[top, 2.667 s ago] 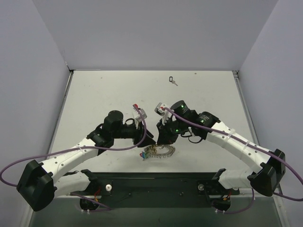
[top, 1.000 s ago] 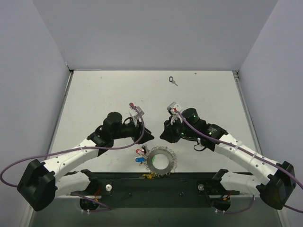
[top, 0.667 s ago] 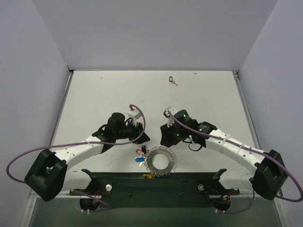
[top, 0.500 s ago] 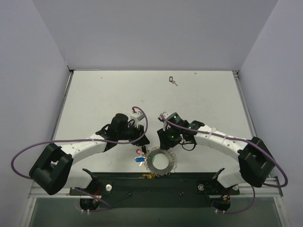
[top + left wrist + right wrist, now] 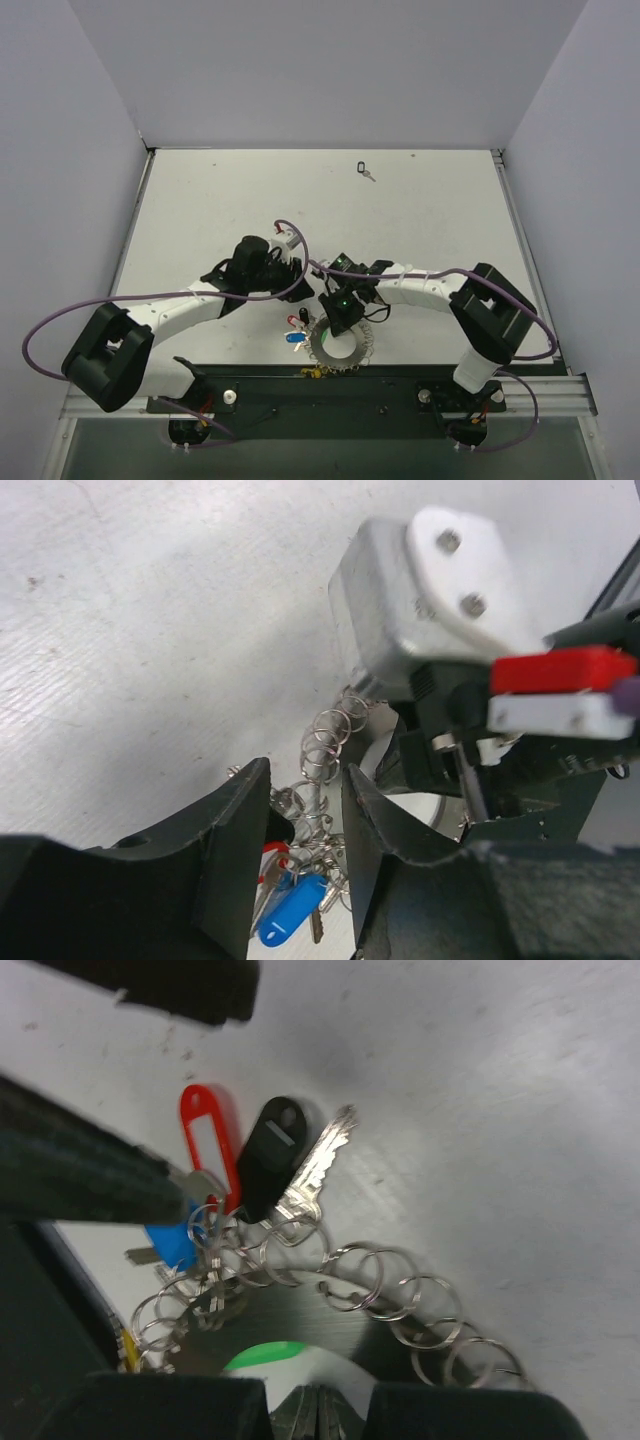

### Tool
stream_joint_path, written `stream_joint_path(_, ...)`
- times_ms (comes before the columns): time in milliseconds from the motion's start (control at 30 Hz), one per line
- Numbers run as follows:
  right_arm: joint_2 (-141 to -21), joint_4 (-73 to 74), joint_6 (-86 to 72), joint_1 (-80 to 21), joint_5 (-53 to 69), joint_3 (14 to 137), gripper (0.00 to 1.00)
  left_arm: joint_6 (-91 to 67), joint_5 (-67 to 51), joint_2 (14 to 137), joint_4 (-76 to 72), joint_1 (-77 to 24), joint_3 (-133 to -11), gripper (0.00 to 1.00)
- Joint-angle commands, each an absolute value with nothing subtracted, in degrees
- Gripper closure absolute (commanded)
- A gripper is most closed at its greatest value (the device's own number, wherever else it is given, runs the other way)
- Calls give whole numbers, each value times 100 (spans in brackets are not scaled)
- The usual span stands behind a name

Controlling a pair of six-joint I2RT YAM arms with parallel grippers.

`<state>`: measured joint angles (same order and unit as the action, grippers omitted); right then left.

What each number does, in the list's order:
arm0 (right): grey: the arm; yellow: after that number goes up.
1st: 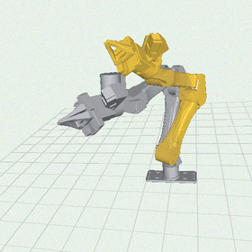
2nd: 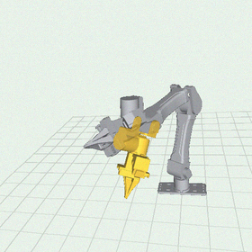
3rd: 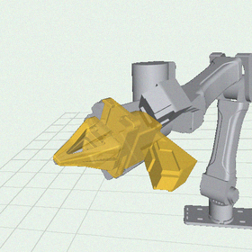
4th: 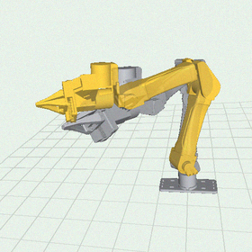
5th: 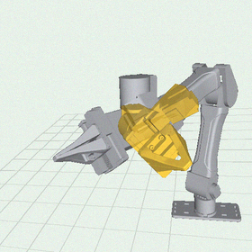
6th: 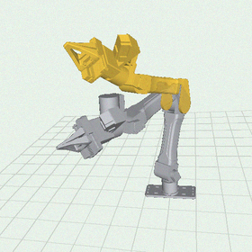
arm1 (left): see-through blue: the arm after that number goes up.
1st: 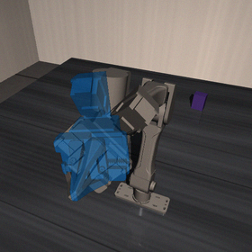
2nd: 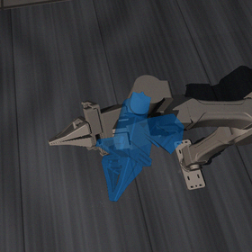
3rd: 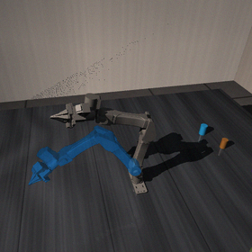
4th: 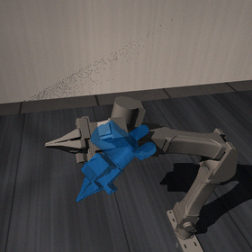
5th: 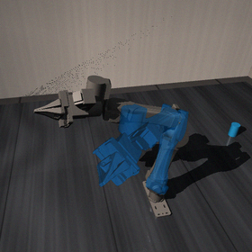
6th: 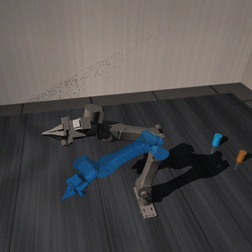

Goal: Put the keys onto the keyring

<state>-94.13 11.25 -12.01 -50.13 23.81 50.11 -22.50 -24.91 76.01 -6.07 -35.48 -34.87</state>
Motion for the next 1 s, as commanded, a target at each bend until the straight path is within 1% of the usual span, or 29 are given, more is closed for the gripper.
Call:
stream_joint_path(0,-9983,1116,-1274,-5063,2296,5317,100,-2320,-2145,7357,-510,-3262,-3639,53)
stream_joint_path(167,-10449,1116,-1441,-4958,1425,5809,100,-2487,-2039,6848,-545,-2892,-3349,47)
stream_joint_path(200,-10659,1108,-1459,-4896,1319,6062,100,-2487,-2030,6777,-536,-2866,-3323,42)
stream_joint_path(233,-10774,1116,-1511,-4835,1214,6178,100,-2479,-2022,6715,-527,-2830,-3305,40)
stream_joint_path(300,-11063,1107,-1547,-4581,1151,6528,100,-2461,-2039,6575,-484,-2821,-3287,36)
stream_joint_path(400,-11241,1125,-1538,-4273,1108,6820,100,-2443,-2092,6478,-414,-2804,-3270,33)
stream_joint_path(467,-11189,1099,-1495,-4166,1186,6908,100,-2443,-2135,6434,-361,-2804,-3278,32)
stream_joint_path(567,-10803,1046,-1310,-4122,1370,6795,100,-2443,-2241,6407,-369,-2804,-3235,31)
stream_joint_path(733,-9758,774,-1362,-4148,1591,6224,99,-2505,-2417,6433,-571,-2848,-3155,30)
stream_joint_path(800,-9327,721,-1371,-4157,1582,5899,91,-2514,-2417,6512,-580,-2891,-3164,30)
stream_joint_path(833,-9186,712,-1362,-4175,1539,5793,78,-2514,-2434,6565,-597,-2909,-3164,30)
stream_joint_path(900,-8825,721,-1310,-4192,1355,5477,67,-2531,-2443,6627,-676,-2970,-3164,30)
stream_joint_path(933,-8711,721,-1301,-4210,1284,5389,57,-2540,-2461,6662,-703,-2997,-3173,30)
stream_joint_path(967,-8536,729,-1309,-4219,1214,5292,53,-2540,-2452,6749,-729,-3023,-3190,29)
